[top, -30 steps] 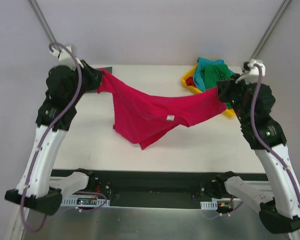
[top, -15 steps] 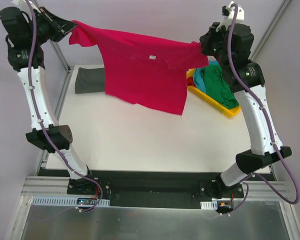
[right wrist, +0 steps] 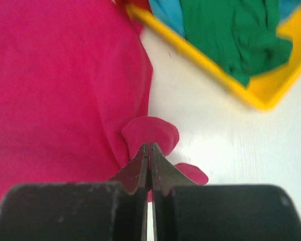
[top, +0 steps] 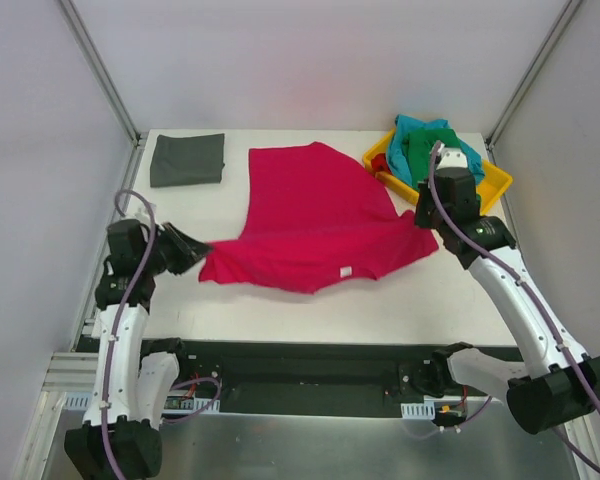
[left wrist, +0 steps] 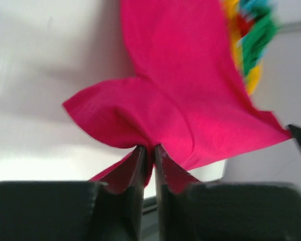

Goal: Fold and stack the t-shirts
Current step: Flatten out the tshirt

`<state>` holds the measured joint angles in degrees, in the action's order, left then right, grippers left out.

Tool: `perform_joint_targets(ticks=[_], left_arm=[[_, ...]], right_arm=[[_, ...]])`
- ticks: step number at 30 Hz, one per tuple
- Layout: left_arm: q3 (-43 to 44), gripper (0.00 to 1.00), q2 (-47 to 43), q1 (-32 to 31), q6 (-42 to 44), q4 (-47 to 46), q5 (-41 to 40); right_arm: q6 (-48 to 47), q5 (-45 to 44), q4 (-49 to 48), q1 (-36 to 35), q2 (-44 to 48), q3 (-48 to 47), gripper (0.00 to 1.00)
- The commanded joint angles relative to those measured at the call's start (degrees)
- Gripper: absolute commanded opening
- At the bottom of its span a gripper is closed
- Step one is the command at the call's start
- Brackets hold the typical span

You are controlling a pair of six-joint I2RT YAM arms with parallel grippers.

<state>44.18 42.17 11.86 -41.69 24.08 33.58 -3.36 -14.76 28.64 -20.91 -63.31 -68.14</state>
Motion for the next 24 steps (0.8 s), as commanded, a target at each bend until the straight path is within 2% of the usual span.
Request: perform_joint_targets(ticks=[1, 3, 4, 5, 6, 7, 9, 10, 11, 12, 17, 19, 21, 24], left_arm=[[-13.04, 0.27, -3.14, -5.6, -1.9, -2.1, -4.66], [-16.4, 0.42, -3.42, -6.67, -0.94, -0.62, -6.68], [-17.11, 0.62, -2.89, -6.67, -0.76, 0.26, -7.3], [-17.29, 0.73, -2.36, -6.67, -0.5, 0.53, -7.39], [-16.77, 0.89, -1.58, -6.76, -0.41, 0.45, -7.57], [-15.89, 0.99, -0.96, -6.76, 0.11, 0.53, -7.74], [-13.0, 0.99, 0.27, -7.02, 0.73, 0.45, -7.92], [-11.76, 0.99, 0.63, -7.37, 0.91, 0.45, -8.7], [-10.1, 0.99, 1.06, -7.81, 1.08, 0.45, -9.15], [-8.52, 0.99, 1.68, -8.42, 1.09, 0.45, -9.67], [-1.48, 0.99, 9.22, -15.26, 1.26, -4.98, -12.4], [2.55, 0.99, 16.58, -19.92, 1.96, -7.72, -13.36], [10.54, 0.99, 25.45, -25.54, 4.06, -8.16, -13.63], [22.48, 0.99, 42.58, -28.81, 7.4, -9.39, -10.57]], right_arm=[[1.68, -3.25, 4.22, 2.18, 0.74, 6.51, 0.05], [2.39, -6.31, 5.98, 2.45, -0.76, 8.63, 0.08], [2.74, -7.63, 6.94, 2.62, -1.81, 8.9, 0.19], [3.26, -9.47, 8.43, 2.71, -2.86, 8.47, 0.33], [3.27, -11.06, 9.84, 2.63, -4.0, 7.59, 0.51], [4.83, -11.68, 11.16, 2.62, -4.89, 6.8, 0.7], [4.5, -11.87, 12.48, 2.54, -5.42, 5.39, 0.83], [4.24, -11.34, 12.49, 2.54, -5.07, 5.39, 0.94], [4.15, -10.64, 12.49, 2.45, -4.46, 5.65, 1.0], [4.23, -9.24, 12.23, 2.36, -3.32, 6.17, 0.96], [8.7, 1.21, 6.44, 0.78, 0.99, 14.6, 0.96], [10.82, 4.03, 4.15, -0.18, 1.0, 17.85, 0.96], [14.23, 4.13, 4.05, -0.97, 0.73, 20.14, 0.96], [18.55, 4.74, 3.35, -1.51, 1.6, 23.92, 0.96]])
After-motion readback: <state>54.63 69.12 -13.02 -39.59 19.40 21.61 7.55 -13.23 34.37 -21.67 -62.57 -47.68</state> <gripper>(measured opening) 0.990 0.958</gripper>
